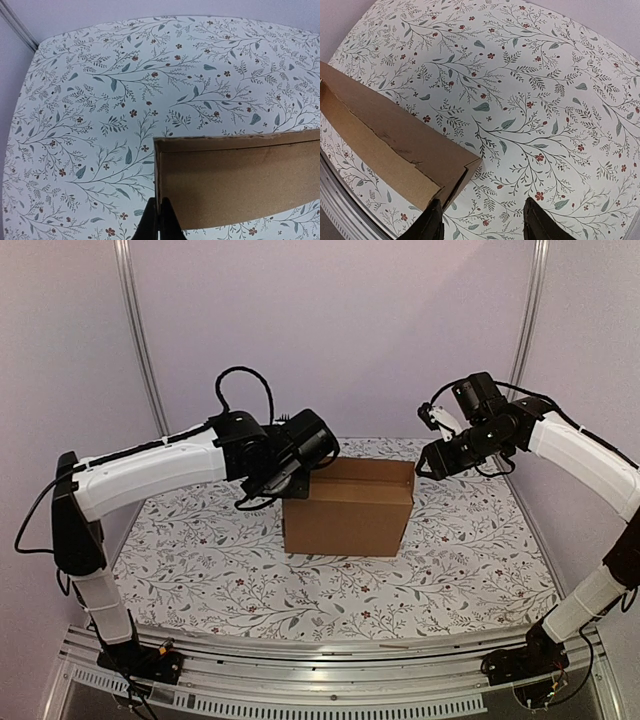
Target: Fold the paper box
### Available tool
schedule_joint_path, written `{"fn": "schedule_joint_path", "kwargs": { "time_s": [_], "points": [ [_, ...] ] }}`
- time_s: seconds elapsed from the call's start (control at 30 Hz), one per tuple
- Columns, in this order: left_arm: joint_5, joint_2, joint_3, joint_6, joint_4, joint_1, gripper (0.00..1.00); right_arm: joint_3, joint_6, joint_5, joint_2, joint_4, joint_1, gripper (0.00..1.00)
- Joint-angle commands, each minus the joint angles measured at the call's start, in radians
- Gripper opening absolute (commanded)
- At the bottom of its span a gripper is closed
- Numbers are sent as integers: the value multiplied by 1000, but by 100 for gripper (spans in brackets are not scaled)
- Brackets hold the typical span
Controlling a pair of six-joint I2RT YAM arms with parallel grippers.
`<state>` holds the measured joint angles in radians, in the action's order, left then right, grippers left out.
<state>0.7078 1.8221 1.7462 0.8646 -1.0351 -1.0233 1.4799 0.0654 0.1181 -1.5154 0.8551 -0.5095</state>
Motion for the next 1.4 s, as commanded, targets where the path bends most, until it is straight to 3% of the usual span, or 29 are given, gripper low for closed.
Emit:
{"fn": "schedule_joint_path", "kwargs": {
  "time_s": [0.0, 0.2, 1.37],
  "points": [
    [-9, 24, 24, -19, 18, 19, 0, 13, -1, 29, 11, 17, -1, 52],
    [-20, 32, 28, -29, 29, 28, 0, 12, -3, 88, -37, 12, 0, 41],
    [-71, 102, 43, -73, 68, 54, 0, -36, -113, 180, 23, 32, 69, 46]
  ]
}}
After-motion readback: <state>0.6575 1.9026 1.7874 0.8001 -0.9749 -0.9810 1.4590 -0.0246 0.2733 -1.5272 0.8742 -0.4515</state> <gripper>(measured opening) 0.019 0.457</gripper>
